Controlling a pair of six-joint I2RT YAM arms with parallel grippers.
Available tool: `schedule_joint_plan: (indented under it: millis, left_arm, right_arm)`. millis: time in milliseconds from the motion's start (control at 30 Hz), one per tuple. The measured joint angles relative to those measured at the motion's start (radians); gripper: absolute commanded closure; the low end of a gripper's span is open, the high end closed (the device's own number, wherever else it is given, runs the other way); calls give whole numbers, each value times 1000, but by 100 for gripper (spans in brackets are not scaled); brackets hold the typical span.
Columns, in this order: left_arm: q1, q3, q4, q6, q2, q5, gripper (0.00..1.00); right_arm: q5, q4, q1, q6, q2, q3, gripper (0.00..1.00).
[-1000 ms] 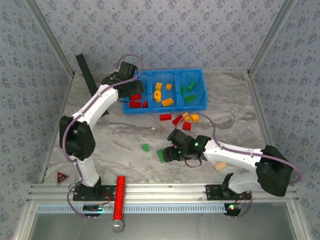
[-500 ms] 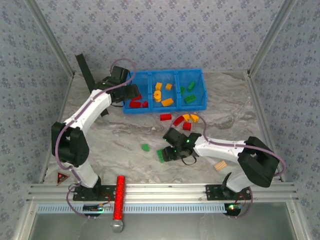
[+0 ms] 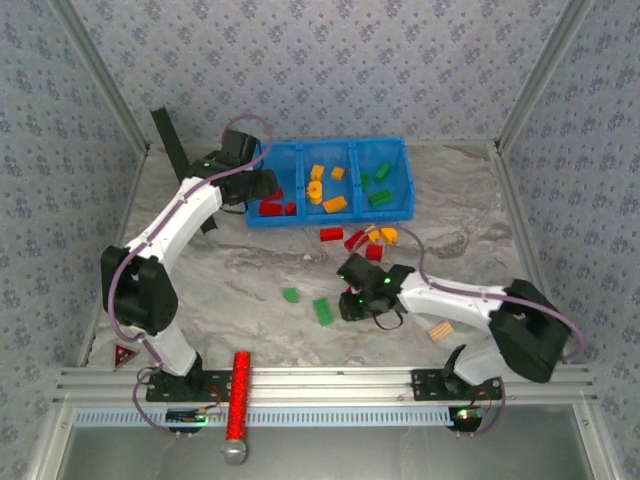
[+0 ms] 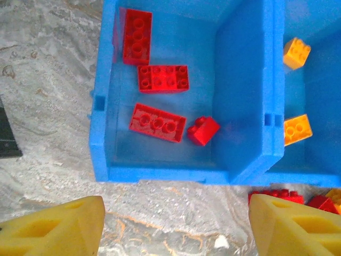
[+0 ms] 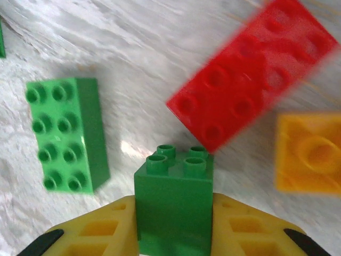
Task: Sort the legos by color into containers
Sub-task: Pick up the lego from the bottom-center of the table, then place the lego in the container.
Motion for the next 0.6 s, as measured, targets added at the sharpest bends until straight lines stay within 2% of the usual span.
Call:
schedule_joint_plan:
  millis: [167, 233, 300, 333, 467, 600]
  left_arm:
    - [-11, -66, -9, 83, -58, -3, 17]
    - [-22, -112, -7, 120, -95, -4, 14]
    - [-37, -163, 3, 148, -135, -10, 5]
    - [-46, -194, 11, 163, -158, -11, 1]
    - [-69, -292, 61, 191, -247, 2, 1]
    - [-71, -350, 115, 188, -310, 41, 1]
  right_arm:
    - [-52, -132, -91, -1, -267, -6, 70]
    - [-89, -175, -188, -11, -347, 6, 71]
    - [-118, -222, -280, -32, -376, 37, 71]
    - [-130, -247, -327, -49, -377, 63, 72]
    - [-159, -290, -468, -135, -314, 196, 72]
    - [-157, -280, -558, -250, -128, 408, 73]
